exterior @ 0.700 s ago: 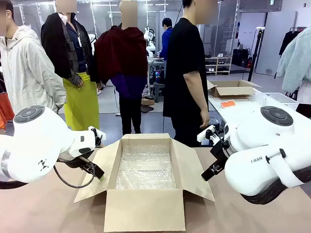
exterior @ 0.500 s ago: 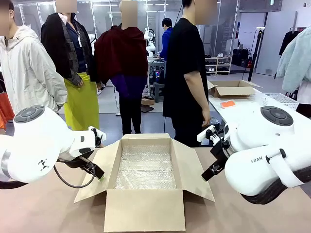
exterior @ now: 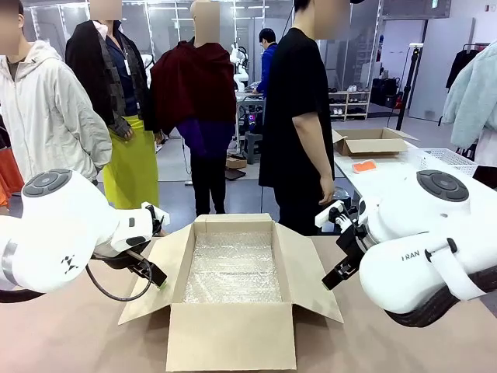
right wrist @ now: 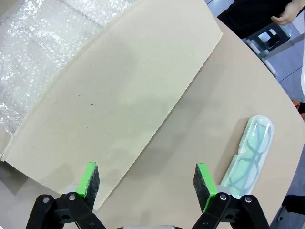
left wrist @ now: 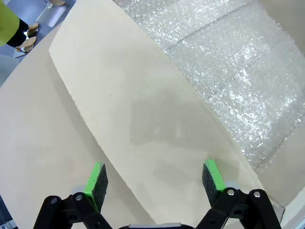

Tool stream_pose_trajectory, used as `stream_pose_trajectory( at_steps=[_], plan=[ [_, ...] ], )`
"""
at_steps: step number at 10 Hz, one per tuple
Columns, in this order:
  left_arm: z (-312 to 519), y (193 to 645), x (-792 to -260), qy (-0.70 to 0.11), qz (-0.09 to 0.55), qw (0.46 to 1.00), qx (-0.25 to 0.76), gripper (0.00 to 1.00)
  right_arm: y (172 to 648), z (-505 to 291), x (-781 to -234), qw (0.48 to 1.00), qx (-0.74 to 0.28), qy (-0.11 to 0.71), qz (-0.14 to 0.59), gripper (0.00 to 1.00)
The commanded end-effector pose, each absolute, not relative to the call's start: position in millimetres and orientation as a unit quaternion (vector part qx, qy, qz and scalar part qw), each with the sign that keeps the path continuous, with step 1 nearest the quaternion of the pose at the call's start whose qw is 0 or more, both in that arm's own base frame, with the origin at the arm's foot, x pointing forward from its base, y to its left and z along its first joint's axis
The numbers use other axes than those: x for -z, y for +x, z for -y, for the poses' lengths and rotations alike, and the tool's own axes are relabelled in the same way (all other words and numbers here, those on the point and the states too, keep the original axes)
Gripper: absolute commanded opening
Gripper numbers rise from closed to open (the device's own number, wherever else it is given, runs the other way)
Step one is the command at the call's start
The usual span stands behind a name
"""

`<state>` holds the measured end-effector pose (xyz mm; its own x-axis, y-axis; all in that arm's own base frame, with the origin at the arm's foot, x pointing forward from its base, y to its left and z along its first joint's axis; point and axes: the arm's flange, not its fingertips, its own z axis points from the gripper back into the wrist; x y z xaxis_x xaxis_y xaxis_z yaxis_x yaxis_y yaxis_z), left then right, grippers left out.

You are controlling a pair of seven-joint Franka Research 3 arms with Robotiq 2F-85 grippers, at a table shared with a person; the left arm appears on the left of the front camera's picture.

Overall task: Pack the glasses set securely to prepare it for shipping.
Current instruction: Place the Glasses case inside the Package Box.

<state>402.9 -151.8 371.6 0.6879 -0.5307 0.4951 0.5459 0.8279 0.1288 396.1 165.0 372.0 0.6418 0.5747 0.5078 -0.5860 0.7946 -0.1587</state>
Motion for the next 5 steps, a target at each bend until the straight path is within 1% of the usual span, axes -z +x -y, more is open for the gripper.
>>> stream_pose_trajectory(
  at_steps=[1, 2, 3, 4, 5],
  plan=[
    [151, 403, -372, -0.014, 0.265, 0.919, 0.293, 1.0, 396, -165, -372, 0.906, -0.32, 0.011, 0.277, 1.0],
    [152, 403, -372, -0.014, 0.265, 0.919, 0.293, 1.0, 396, -165, -372, 0.906, -0.32, 0.01, 0.277, 1.0],
    [138, 391, -410, -0.067, 0.247, 0.906, 0.337, 1.0, 396, -158, -405, 0.914, -0.327, -0.007, 0.242, 1.0],
    [117, 385, -436, -0.104, 0.239, 0.9, 0.35, 1.0, 403, -146, -422, 0.913, -0.321, -0.065, 0.244, 1.0],
    [99, 373, -457, -0.14, 0.226, 0.896, 0.356, 1.0, 411, -134, -432, 0.924, -0.297, -0.06, 0.232, 1.0]
  ],
)
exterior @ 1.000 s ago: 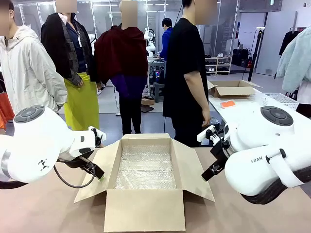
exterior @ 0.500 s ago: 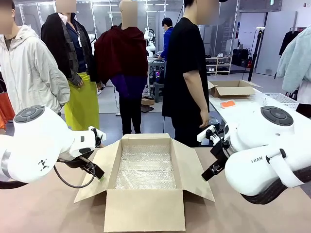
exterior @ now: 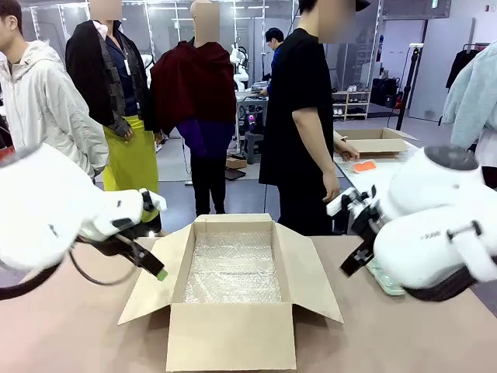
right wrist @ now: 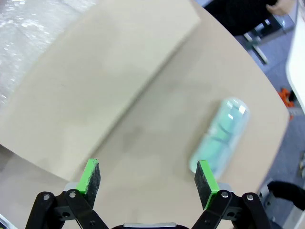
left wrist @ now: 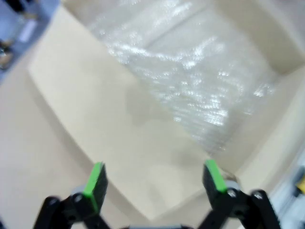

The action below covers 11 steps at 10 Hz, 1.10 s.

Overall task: Pack the glasses set securely to prepare it for shipping.
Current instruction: Place the Glasses case inside the Package Box.

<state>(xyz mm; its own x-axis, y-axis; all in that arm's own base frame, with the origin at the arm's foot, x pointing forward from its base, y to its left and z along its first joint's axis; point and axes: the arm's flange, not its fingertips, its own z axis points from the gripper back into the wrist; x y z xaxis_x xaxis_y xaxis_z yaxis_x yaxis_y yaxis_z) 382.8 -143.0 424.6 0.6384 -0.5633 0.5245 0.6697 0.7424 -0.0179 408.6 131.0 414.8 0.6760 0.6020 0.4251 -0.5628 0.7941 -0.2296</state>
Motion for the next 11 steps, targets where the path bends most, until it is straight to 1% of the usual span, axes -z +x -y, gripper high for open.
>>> stream_pose_trajectory(
  at_steps=[1, 2, 3, 4, 5, 6, 7, 8, 9, 11],
  plan=[
    [84, 359, -476, -0.185, 0.225, 0.887, 0.357, 1.0, 423, -118, -437, 0.938, -0.269, -0.043, 0.215, 1.0],
    [69, 346, -493, -0.209, 0.239, 0.875, 0.365, 1.0, 439, -102, -436, 0.946, -0.242, -0.043, 0.209, 1.0],
    [53, 330, -509, -0.255, 0.257, 0.853, 0.376, 1.0, 456, -88, -426, 0.957, -0.216, -0.031, 0.19, 1.0],
    [43, 312, -523, -0.266, 0.278, 0.832, 0.4, 1.0, 471, -80, -414, 0.964, -0.198, -0.02, 0.179, 1.0],
    [37, 292, -535, -0.261, 0.306, 0.808, 0.43, 1.0, 486, -71, -397, 0.97, -0.176, -0.015, 0.166, 1.0],
    [37, 272, -547, -0.253, 0.338, 0.786, 0.452, 1.0, 497, -64, -380, 0.974, -0.162, -0.029, 0.158, 1.0],
    [38, 256, -556, -0.245, 0.365, 0.772, 0.459, 1.0, 504, -58, -365, 0.976, -0.149, -0.017, 0.159, 1.0],
    [40, 252, -559, -0.255, 0.396, 0.761, 0.447, 1.0, 509, -55, -355, 0.973, -0.156, -0.049, 0.163, 1.0],
    [33, 282, -571, -0.24, 0.34, 0.794, 0.442, 1.0, 516, -52, -349, 0.975, -0.156, -0.043, 0.154, 1.0],
    [33, 282, -571, -0.24, 0.34, 0.794, 0.442, 1.0, 526, -49, -339, 0.976, -0.148, -0.055, 0.148, 1.0]
  ],
)
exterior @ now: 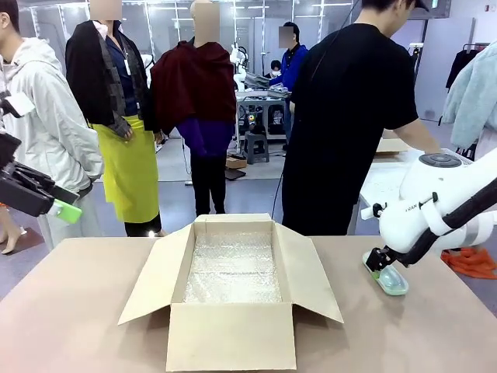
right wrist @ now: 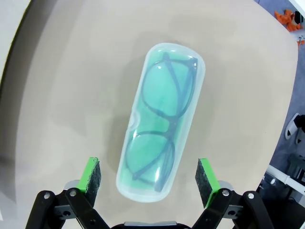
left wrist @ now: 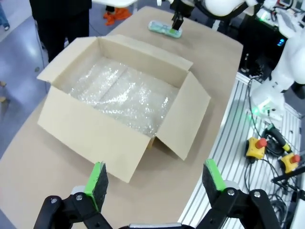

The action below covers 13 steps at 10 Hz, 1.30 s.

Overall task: Pack the glasses set securely to prepare it for shipping.
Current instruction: Place the Glasses case inside the Package Box.

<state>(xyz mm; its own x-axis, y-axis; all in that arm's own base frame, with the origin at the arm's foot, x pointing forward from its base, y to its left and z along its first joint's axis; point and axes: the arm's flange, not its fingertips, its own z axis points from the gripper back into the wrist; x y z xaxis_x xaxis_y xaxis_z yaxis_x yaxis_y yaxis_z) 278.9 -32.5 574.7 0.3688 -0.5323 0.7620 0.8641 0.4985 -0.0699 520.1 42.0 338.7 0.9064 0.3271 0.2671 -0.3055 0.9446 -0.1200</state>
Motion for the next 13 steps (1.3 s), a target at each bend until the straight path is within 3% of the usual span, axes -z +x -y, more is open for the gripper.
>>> stream_pose_trajectory(
  at_steps=[1, 9, 13],
  plan=[
    [33, 282, -571, -0.24, 0.34, 0.794, 0.442, 1.0, 530, -45, -335, 0.979, -0.135, -0.038, 0.15, 1.0],
    [33, 282, -571, -0.24, 0.34, 0.794, 0.442, 1.0, 557, -35, -305, 0.985, -0.091, 0.006, 0.149, 1.0],
    [33, 282, -571, -0.24, 0.34, 0.794, 0.442, 1.0, 559, -33, -300, 0.988, -0.077, 0.014, 0.133, 0.62]
  ],
)
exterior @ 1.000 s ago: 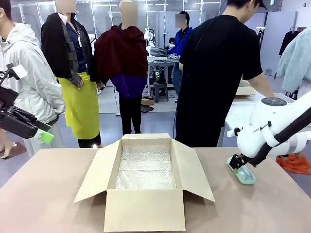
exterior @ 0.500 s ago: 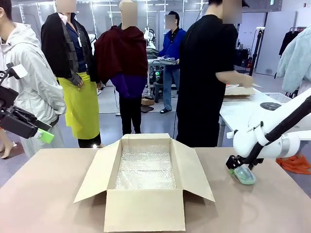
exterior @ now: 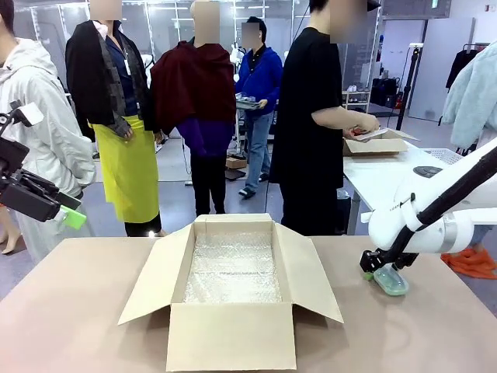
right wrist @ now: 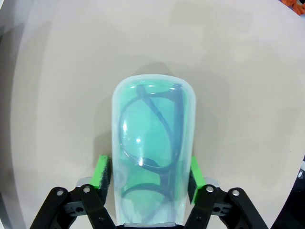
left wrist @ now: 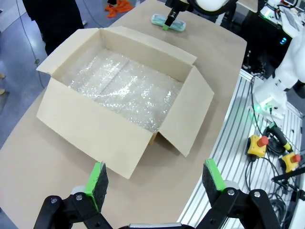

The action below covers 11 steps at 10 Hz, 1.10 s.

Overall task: Pack the glasses set securely to prepare it for shipping.
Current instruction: Place the Glasses case inside the Package Box.

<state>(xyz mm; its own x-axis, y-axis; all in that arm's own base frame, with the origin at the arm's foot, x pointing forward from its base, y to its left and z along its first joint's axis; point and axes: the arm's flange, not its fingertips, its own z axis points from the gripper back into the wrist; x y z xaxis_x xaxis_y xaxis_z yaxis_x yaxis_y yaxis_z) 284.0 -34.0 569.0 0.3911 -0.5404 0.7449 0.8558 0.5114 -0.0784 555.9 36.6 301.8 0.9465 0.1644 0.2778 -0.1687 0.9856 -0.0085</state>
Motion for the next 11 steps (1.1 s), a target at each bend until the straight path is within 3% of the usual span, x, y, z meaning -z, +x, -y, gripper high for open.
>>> stream_pose_trajectory(
  at_steps=[1, 2, 7, 8, 11],
  plan=[
    [33, 282, -571, -0.24, 0.34, 0.794, 0.442, 1.0, 557, -32, -303, 0.988, -0.071, 0.016, 0.133, 0.51],
    [33, 282, -571, -0.24, 0.34, 0.794, 0.442, 1.0, 553, -32, -309, 0.989, -0.068, 0.01, 0.134, 0.42],
    [33, 282, -571, -0.24, 0.34, 0.794, 0.442, 1.0, 546, -46, -393, 0.983, -0.125, 0.035, 0.131, 0.42],
    [33, 282, -571, -0.24, 0.34, 0.794, 0.442, 1.0, 545, -52, -419, 0.979, -0.175, 0.048, 0.098, 0.42],
    [33, 282, -571, -0.24, 0.34, 0.794, 0.442, 1.0, 546, -91, -492, 0.933, -0.343, 0.052, 0.101, 0.42]
  ],
)
